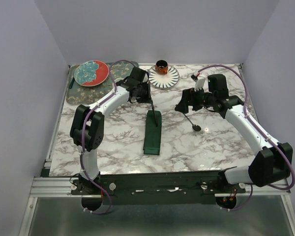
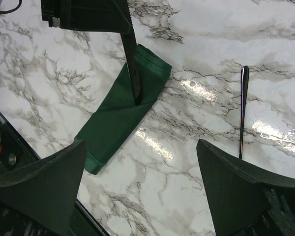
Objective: Fold the napkin into a case and place the utensils inside
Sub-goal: Pass from the left arm to the right
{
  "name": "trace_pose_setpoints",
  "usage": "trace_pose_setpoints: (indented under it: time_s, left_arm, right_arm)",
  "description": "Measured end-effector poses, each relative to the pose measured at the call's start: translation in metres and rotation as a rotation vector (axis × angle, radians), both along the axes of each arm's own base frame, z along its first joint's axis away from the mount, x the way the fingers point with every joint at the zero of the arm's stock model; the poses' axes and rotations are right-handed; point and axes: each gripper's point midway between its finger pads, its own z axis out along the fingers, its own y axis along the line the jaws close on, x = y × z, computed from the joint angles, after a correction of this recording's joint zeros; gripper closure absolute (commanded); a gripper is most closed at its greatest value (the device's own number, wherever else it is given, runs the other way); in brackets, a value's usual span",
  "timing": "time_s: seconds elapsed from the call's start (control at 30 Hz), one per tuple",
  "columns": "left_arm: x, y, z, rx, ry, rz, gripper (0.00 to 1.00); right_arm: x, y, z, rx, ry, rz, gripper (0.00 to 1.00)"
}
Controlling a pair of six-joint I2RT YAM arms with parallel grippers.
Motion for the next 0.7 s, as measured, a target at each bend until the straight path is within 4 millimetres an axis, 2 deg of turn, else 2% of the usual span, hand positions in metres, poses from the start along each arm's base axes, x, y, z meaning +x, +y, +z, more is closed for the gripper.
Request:
trace_pose_setpoints:
  time_s: [0.13, 0.33, 0.37, 0.53, 0.7]
  left_arm:
    - [0.0, -0.002, -0.002, -0.013, -0.006, -0.009, 1.0]
    - [0.0, -0.004, -0.001, -0.021, -0.022, -0.021, 1.0]
    - [0.001, -0.004, 0.0, -0.021, -0.025, -0.023, 1.0]
    - [0.0, -0.004, 0.001, -0.028, -0.034, -0.031, 1.0]
    - [0.0, -0.003, 0.002, -0.032, -0.04, -0.036, 1.0]
  right_arm:
    - [0.001, 0.0, -0.003, -0.003, 0.006, 0.006, 0.0]
    - [0.003, 0.012, -0.028, 0.023, 0.091, 0.071, 0.17]
    - [0.003, 0.016, -0.033, 0.036, 0.106, 0.086, 0.22]
    - [0.015, 0.04, -0.053, 0.107, 0.114, 0.158, 0.29]
    - [0.022, 0.073, -0.067, 0.166, 0.084, 0.235, 0.3]
